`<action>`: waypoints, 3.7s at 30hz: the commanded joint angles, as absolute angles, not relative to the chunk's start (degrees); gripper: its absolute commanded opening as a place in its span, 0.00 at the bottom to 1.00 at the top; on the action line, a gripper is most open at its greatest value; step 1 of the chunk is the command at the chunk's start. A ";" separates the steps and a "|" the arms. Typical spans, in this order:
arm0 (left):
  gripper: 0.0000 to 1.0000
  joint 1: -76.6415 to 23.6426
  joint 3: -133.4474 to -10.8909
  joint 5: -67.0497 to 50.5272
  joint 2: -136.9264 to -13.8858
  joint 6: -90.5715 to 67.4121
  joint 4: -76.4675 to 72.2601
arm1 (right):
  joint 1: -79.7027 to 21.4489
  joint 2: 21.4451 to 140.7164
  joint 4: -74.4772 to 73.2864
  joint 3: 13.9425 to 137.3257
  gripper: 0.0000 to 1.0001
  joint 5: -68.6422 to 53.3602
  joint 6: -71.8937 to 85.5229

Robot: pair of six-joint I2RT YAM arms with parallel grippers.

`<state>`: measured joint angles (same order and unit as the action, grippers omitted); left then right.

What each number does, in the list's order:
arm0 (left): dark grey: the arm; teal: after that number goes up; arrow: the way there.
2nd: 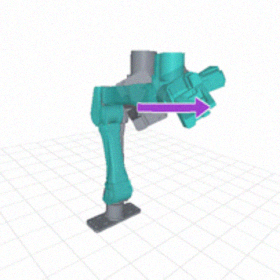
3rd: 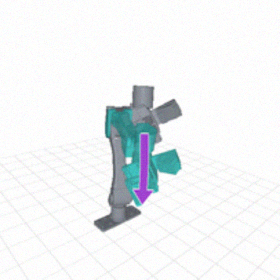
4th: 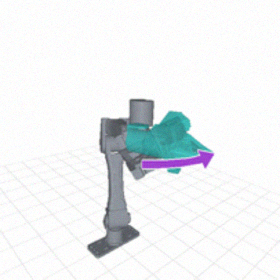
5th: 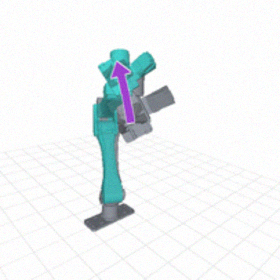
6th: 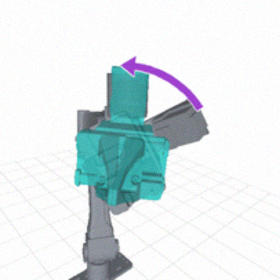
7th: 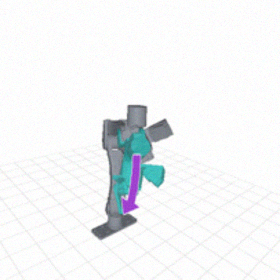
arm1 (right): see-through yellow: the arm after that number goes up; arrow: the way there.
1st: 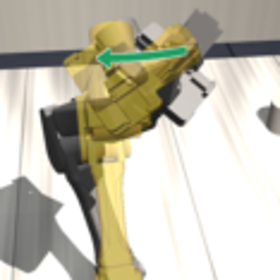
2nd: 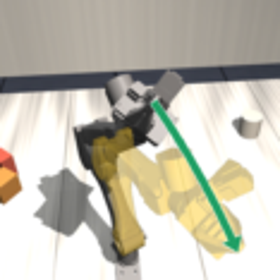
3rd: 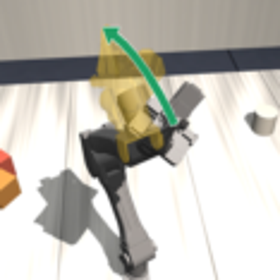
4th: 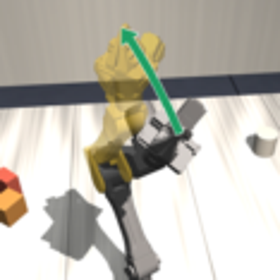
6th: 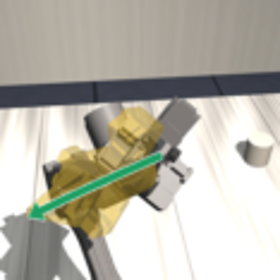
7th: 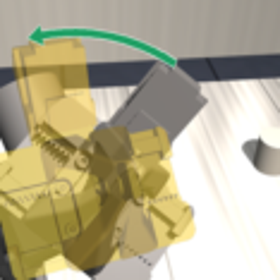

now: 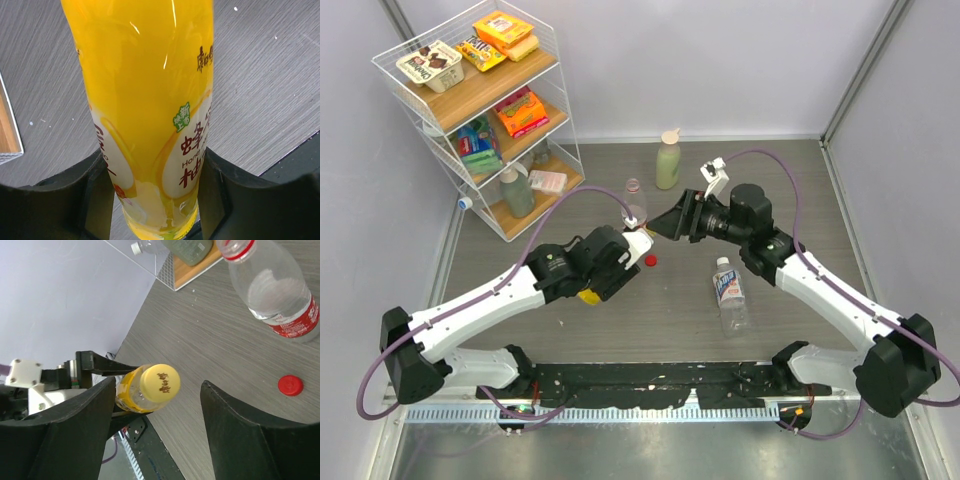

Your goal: Unscrew the bottle caps

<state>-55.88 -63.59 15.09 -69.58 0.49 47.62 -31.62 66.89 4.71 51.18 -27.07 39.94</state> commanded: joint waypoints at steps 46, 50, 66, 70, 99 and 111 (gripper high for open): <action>0.00 -56.07 -65.30 7.66 -62.67 0.35 46.14 | -33.66 64.08 20.38 46.76 0.02 -35.50 41.22; 0.00 -56.07 -66.09 0.28 -60.65 0.35 46.05 | -33.75 60.66 23.20 45.09 0.01 -37.17 40.08; 0.00 -56.07 -71.89 -27.23 -57.92 1.67 45.62 | -33.75 51.24 28.12 41.93 0.02 -45.70 35.25; 0.00 -56.07 -72.60 -33.47 -57.39 1.85 45.53 | -33.66 50.10 30.41 41.40 0.02 -48.95 35.33; 0.00 -55.99 -74.71 -50.02 -58.10 -0.79 46.23 | -33.66 43.51 31.74 42.01 0.51 -51.43 34.19; 0.00 -55.99 -70.84 -27.44 -57.40 -0.26 47.64 | -33.75 38.32 19.34 44.74 1.00 -37.98 28.21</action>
<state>-55.83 -71.99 -36.97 -58.94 -0.99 50.28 -33.89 40.53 23.07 42.22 -44.38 31.27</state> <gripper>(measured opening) 0.582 0.994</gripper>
